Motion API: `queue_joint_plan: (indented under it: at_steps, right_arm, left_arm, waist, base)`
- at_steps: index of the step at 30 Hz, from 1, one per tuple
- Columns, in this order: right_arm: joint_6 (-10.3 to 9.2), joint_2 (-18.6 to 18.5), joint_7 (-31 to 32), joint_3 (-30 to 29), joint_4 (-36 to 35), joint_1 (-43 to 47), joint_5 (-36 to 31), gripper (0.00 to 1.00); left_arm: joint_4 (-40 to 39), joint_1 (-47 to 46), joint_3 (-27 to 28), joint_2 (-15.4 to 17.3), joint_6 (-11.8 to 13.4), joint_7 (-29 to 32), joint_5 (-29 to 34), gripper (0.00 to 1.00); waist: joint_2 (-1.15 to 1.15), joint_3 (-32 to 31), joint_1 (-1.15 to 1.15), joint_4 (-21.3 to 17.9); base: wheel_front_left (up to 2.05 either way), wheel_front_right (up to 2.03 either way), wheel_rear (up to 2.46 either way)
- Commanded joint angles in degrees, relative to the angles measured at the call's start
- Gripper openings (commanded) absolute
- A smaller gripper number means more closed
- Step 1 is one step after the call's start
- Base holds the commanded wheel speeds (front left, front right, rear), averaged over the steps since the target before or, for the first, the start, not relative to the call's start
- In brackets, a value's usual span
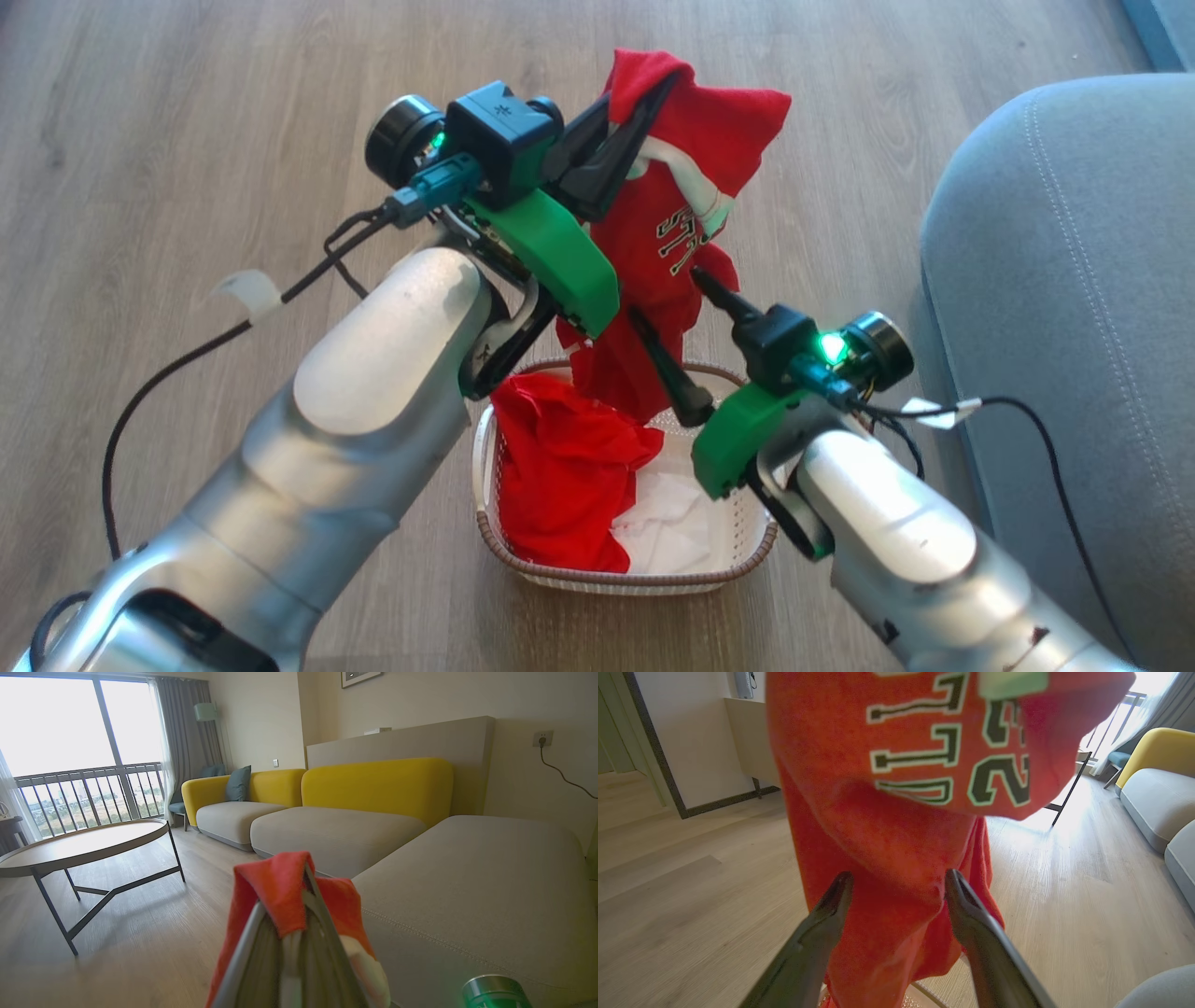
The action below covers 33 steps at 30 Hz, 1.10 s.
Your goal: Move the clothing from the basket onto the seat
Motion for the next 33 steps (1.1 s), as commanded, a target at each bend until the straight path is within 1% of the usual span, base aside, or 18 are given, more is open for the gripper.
queue_joint_plan:
  at_steps: [1, 9, 10, 11, 12, 13, 14, 23, 24, 25, 26, 33]
  right_arm:
    - [0.41, 1.2, -0.3, 0.0, -1.2, -3.0, 0.0, 1.00]
    - [0.41, 1.2, -0.3, 0.3, 0.0, -4.9, 1.9, 1.00]
    - [0.41, 1.2, -0.3, 0.6, 0.2, -5.1, 2.3, 0.93]
    - [0.41, 1.2, -0.3, 0.9, 0.4, -5.3, 2.7, 0.59]
    - [0.41, 1.2, -0.3, 1.2, 0.6, -5.4, 3.2, 0.37]
    - [0.41, 1.2, -0.3, 1.4, 0.8, -5.6, 3.6, 0.11]
    - [0.41, 1.2, -0.3, 1.6, 1.0, -5.8, 4.0, 0.00]
    - [0.41, 1.2, -0.3, 2.6, 1.3, -6.2, 6.1, 0.00]
    - [0.41, 1.2, -0.3, 2.6, 1.2, -6.1, 6.1, 0.00]
    - [0.41, 1.2, -0.3, 2.5, 1.0, -6.0, 6.0, 0.00]
    - [0.41, 1.2, -0.3, 2.5, 0.8, -5.9, 6.0, 0.00]
    - [0.41, 1.2, -0.3, 0.5, -1.3, -5.1, 4.8, 0.00]
  left_arm:
    - [-1.9, -2.3, 2.0, 0.5, -0.4, -0.3, -0.5, 0.00]
    - [-2.1, -1.6, 1.4, 0.1, -0.4, -0.3, -0.9, 0.00]
    - [-2.1, -1.5, 1.4, 0.1, -0.4, -0.3, -1.0, 0.00]
    - [-2.1, -1.5, 1.4, 0.1, -0.4, -0.3, -1.0, 0.00]
    - [-2.1, -1.5, 1.3, 0.1, -0.4, -0.3, -1.0, 0.00]
    - [-2.1, -1.4, 1.2, 0.1, -0.4, -0.3, -1.1, 0.00]
    - [-2.1, -1.4, 1.0, 0.0, -0.4, -0.3, -1.1, 0.00]
    - [-1.7, -1.0, 1.1, 0.7, -0.4, -0.3, -1.0, 0.00]
    - [-1.7, -0.9, 1.3, 0.8, -0.4, -0.3, -0.9, 0.35]
    - [-1.6, -0.8, 1.4, 0.9, -0.4, -0.3, -0.7, 0.98]
    - [-1.5, -0.6, 1.5, 1.0, -0.4, -0.3, -0.6, 1.00]
    - [-0.6, 0.4, 2.3, 1.6, -0.4, -0.3, 0.3, 1.00]
  waist:
    - [0.00, -0.1, 0.00, 0.2]
    - [0.00, -0.1, 0.00, 1.0]
    - [0.00, 0.0, 0.00, 1.0]
    - [0.00, 0.1, 0.00, 1.0]
    - [0.00, 0.1, 0.00, 1.1]
    - [0.00, 0.2, 0.00, 1.1]
    - [0.00, 0.2, 0.00, 1.1]
    - [0.00, 0.8, 0.00, 0.2]
    - [0.00, 0.9, 0.00, 0.0]
    - [0.00, 1.0, 0.00, -0.2]
    - [0.00, 1.1, 0.00, -0.4]
    - [0.00, 1.8, 0.00, -1.5]
  base:
    - [0.00, 0.00, 0.00]
    - [0.00, 0.00, 0.00]
    - [0.00, 0.00, 0.00]
    - [0.00, 0.00, 0.00]
    - [0.00, 0.00, 0.00]
    - [0.00, 0.00, 0.00]
    - [0.00, 0.00, 0.00]
    - [0.00, 0.00, 0.00]
    - [0.00, 0.00, 0.00]
    - [0.00, 0.00, 0.00]
    - [0.00, 0.00, 0.00]
    - [0.00, 0.00, 0.00]
